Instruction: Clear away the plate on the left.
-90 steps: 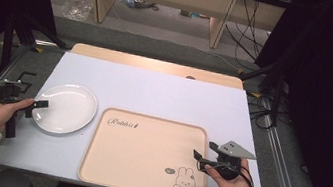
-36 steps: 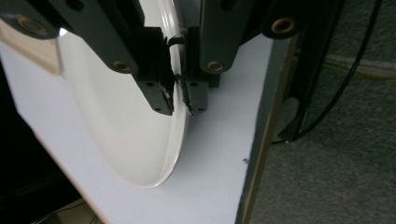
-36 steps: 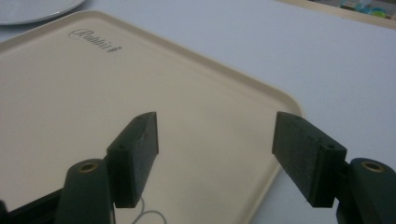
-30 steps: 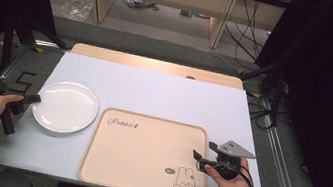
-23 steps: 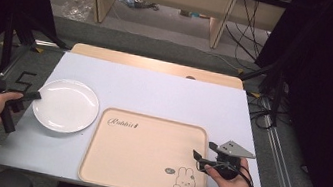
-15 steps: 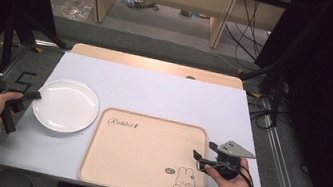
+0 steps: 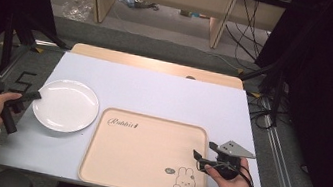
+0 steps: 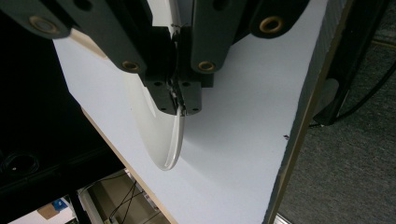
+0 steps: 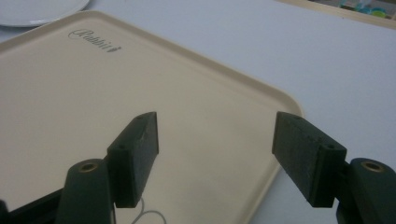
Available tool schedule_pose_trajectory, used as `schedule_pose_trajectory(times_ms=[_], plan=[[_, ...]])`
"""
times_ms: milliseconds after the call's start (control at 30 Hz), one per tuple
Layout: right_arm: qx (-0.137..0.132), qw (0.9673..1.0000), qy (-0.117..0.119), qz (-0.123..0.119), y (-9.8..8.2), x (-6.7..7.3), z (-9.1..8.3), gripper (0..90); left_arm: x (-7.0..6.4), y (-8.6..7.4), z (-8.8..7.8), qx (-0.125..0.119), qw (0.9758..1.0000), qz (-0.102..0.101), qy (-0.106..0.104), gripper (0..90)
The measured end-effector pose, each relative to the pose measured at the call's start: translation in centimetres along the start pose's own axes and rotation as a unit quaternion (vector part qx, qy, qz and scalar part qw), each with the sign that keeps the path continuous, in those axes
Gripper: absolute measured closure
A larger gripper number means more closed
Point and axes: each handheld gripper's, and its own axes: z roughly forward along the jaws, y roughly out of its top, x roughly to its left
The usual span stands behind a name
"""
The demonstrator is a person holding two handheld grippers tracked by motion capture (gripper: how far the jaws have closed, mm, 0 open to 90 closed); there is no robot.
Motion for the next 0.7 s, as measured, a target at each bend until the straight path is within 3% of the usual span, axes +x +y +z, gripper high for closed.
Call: schedule_pose_trajectory(times_ms=[167,200,267,433,467,600,700], plan=[[0.0,1.0,0.0,0.0,0.0,-0.01,-0.02,32.3,0.36,-0.01,-0.12,-0.005,0.9999,-0.009,-0.001,86.9],[0.0,1.0,0.0,0.0,0.0,-0.01,-0.02,32.4,0.57,-0.08,-0.08,-0.013,0.9997,-0.013,-0.015,86.9],[0.004,1.0,0.003,0.006,0.0,0.05,-0.01,32.3,0.63,-0.03,-0.21,-0.009,0.9998,-0.018,0.0,86.8],[0.0,1.0,0.0,0.0,0.0,0.0,-0.01,32.3,0.83,-0.06,-0.37,-0.012,0.9996,-0.027,0.0,86.8],[0.0,1.0,0.0,0.0,0.0,0.0,0.0,32.3,0.98,-0.11,-0.3,-0.02,0.9992,-0.03,-0.017,86.8],[0.0,1.0,0.0,0.0,0.0,-0.01,-0.01,32.3,0.97,-0.12,-0.34,-0.022,0.9989,-0.035,-0.023,86.8],[0.003,1.0,0.001,0.003,0.0,0.03,0.0,32.3,0.71,-0.01,-0.45,-0.015,0.9993,-0.034,-0.01,86.8]])
